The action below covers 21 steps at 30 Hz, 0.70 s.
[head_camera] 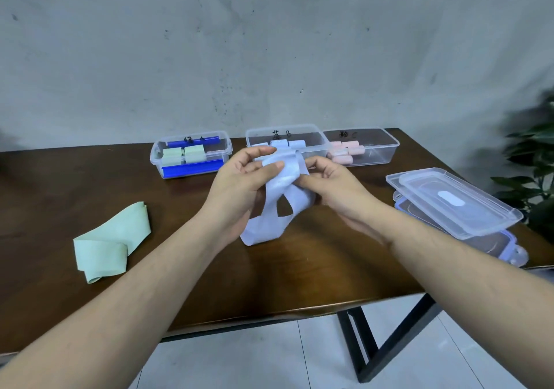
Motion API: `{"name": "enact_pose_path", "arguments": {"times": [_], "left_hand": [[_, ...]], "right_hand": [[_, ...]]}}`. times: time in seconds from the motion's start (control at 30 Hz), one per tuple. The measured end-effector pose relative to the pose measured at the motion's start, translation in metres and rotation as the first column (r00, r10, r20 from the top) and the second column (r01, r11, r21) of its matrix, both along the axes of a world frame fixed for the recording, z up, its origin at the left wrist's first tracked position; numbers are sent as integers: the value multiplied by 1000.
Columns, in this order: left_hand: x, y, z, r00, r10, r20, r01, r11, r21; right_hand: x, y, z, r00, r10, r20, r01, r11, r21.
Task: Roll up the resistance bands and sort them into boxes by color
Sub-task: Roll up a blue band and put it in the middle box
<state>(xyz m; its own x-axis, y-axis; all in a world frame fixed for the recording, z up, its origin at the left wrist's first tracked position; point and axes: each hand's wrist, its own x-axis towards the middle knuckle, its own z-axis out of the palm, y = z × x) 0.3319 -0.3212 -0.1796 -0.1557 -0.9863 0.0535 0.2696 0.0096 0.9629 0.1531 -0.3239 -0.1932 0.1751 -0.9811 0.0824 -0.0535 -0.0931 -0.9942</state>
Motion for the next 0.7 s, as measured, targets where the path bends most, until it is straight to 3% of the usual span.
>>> {"name": "enact_pose_path", "arguments": {"times": [0.13,0.23,0.3,0.37,0.57,0.7], "left_hand": [[-5,-2,17,996,3,-84,-3,1000,0],[-9,-4,28,988,-6,-152,10,1000,25],[-15,-5,33,988,-2,-156,8,999,36],[-22,-5,36,990,22,-139,-16,999,42],[-40,-14,43,986,62,-154,-44,992,119],[-41,-26,40,981,72,-178,-44,986,159]], "right_hand": [[-1,6,9,998,10,-69,-10,1000,-4],[-1,9,13,999,34,1,-34,999,39],[0,13,19,994,90,58,-92,995,36],[4,17,24,995,103,15,-103,995,13],[8,10,27,1000,-22,8,22,999,-28],[4,8,17,996,75,47,-78,996,53]]}}
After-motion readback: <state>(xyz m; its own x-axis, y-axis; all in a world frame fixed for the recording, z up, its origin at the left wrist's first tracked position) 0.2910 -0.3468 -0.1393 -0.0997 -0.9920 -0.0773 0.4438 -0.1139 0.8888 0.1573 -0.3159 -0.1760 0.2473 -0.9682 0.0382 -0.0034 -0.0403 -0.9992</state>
